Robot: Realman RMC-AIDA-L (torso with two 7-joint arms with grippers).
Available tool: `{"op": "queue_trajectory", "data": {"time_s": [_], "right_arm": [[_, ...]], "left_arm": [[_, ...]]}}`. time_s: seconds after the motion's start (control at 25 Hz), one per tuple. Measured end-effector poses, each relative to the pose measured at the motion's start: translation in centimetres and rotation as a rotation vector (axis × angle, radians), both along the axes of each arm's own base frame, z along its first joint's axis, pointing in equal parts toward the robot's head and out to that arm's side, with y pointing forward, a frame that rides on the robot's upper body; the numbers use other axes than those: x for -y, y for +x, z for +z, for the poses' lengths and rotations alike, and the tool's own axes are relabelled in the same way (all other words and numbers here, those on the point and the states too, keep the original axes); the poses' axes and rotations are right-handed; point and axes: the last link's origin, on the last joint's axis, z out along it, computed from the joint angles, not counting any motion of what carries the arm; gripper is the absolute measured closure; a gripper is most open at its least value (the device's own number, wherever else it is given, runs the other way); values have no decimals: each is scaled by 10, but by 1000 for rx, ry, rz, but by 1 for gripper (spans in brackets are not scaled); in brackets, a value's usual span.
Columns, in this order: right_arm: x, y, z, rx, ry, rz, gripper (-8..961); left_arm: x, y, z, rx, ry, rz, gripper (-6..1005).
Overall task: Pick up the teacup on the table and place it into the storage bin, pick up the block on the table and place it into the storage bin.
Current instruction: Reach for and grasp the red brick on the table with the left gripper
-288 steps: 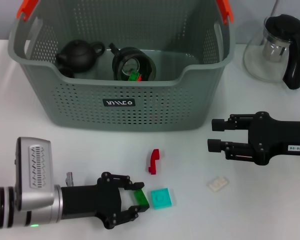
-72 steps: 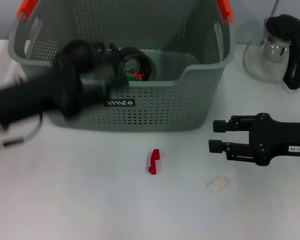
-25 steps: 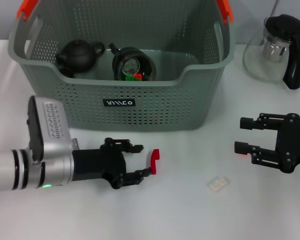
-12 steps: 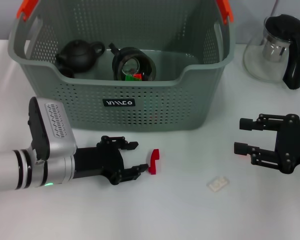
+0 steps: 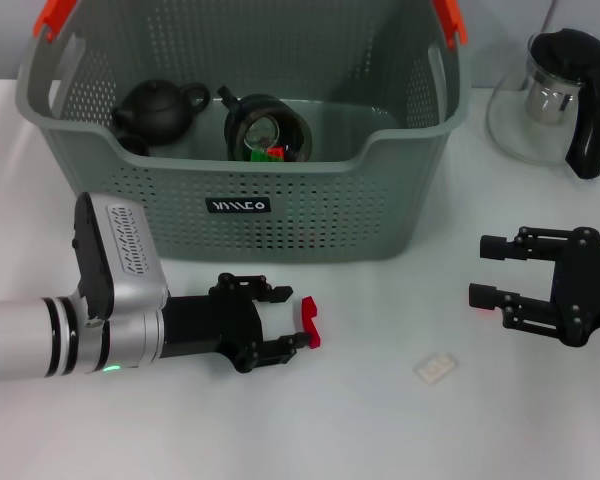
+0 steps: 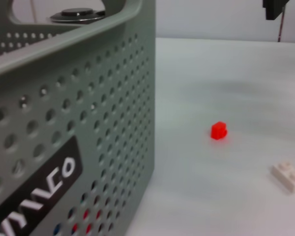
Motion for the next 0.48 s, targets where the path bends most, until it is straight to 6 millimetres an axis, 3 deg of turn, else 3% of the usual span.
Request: {"op": "queue_trajectory", "data": {"time_s": [0.48], "right_arm": [[-1, -2, 0, -1, -3, 3, 359]], "left_arm": [[2, 5, 1, 43, 3, -15, 347]]}}
